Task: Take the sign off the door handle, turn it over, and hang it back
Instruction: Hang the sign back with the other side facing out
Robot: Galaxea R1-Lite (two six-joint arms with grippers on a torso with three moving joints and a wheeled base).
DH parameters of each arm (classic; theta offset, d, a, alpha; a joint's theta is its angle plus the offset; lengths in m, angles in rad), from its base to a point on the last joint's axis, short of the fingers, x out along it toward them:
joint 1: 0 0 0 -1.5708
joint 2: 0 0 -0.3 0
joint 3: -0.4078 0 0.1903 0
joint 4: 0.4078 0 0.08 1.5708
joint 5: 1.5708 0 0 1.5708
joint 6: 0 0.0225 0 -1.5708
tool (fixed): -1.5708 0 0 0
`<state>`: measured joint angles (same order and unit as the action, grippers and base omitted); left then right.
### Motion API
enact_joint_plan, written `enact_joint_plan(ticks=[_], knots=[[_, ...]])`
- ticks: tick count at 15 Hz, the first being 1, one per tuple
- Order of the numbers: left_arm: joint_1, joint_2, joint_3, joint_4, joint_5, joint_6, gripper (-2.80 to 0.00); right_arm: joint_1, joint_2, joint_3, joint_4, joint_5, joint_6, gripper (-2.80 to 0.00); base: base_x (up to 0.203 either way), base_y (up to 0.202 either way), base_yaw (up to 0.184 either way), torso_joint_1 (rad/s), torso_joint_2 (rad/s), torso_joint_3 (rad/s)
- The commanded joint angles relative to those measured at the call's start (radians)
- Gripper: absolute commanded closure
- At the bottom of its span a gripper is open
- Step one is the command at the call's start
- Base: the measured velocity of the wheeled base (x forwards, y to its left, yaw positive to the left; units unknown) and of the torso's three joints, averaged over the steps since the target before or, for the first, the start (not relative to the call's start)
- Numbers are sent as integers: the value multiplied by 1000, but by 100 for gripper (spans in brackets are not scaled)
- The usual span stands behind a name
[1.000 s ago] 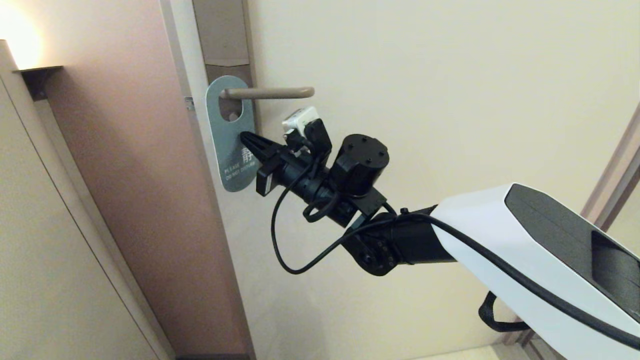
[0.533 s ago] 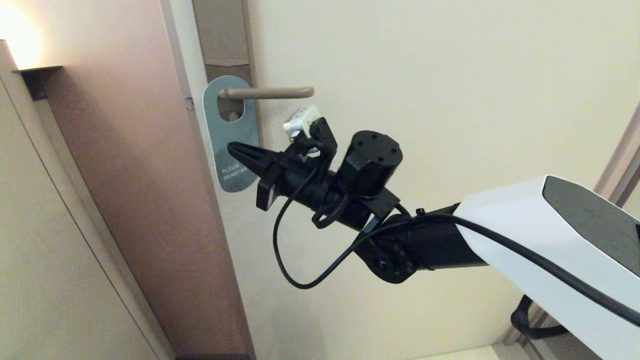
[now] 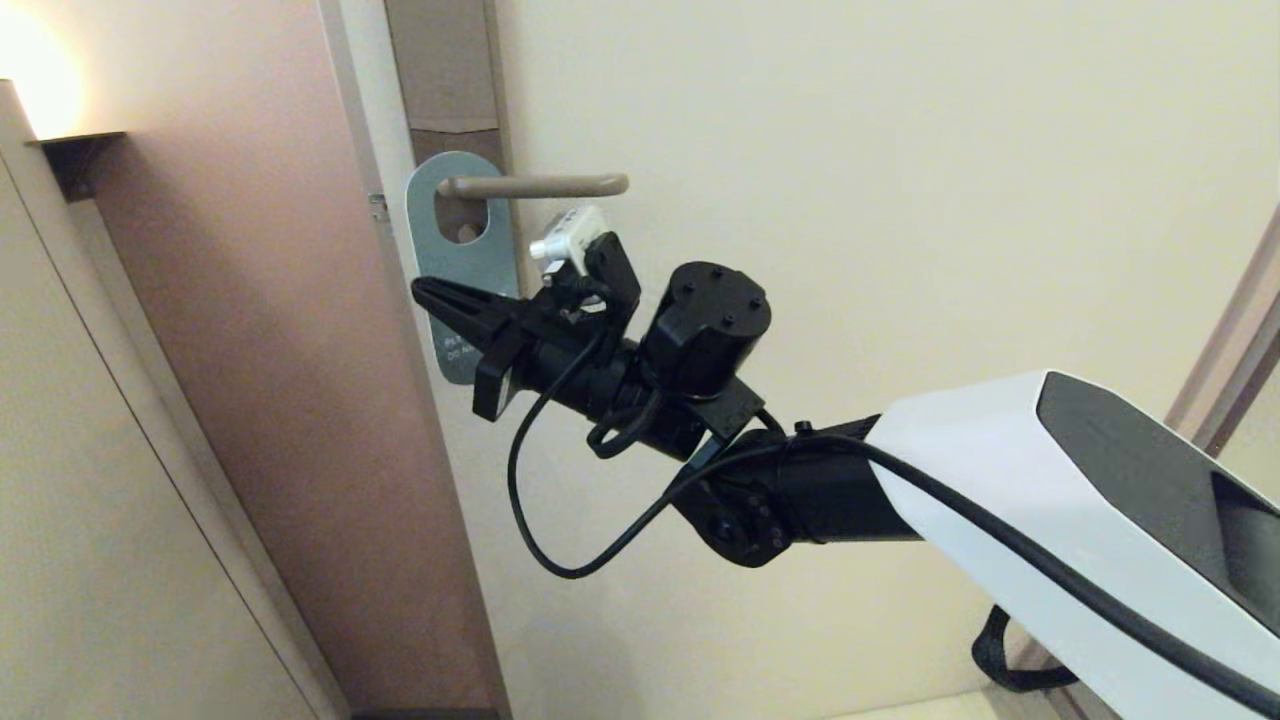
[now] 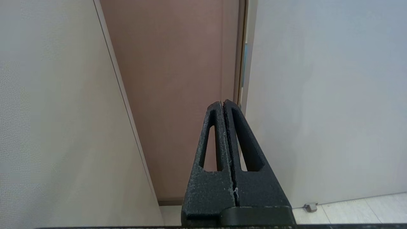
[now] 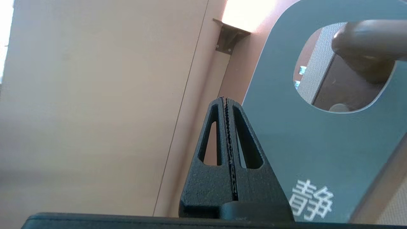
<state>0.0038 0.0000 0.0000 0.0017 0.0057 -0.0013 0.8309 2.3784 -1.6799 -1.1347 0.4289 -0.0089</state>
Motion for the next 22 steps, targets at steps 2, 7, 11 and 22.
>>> enact_joint_plan(ticks=[2, 7, 11, 22], knots=[[0, 0, 0, 0, 0, 0, 0, -2, 75, -78, -5, -3, -3, 0, 0, 0, 0, 0, 0, 0], [-1, 0, 0, 0, 0, 0, 0, -21, 139, -159, 9, -19, -8, 0, 0, 0, 0, 0, 0, 0], [1, 0, 0, 0, 0, 0, 0, -40, 174, -192, 26, -64, -18, 0, 0, 0, 0, 0, 0, 0], [1, 0, 0, 0, 0, 0, 0, -81, 205, -239, 128, -167, -79, 0, 0, 0, 0, 0, 0, 0]])
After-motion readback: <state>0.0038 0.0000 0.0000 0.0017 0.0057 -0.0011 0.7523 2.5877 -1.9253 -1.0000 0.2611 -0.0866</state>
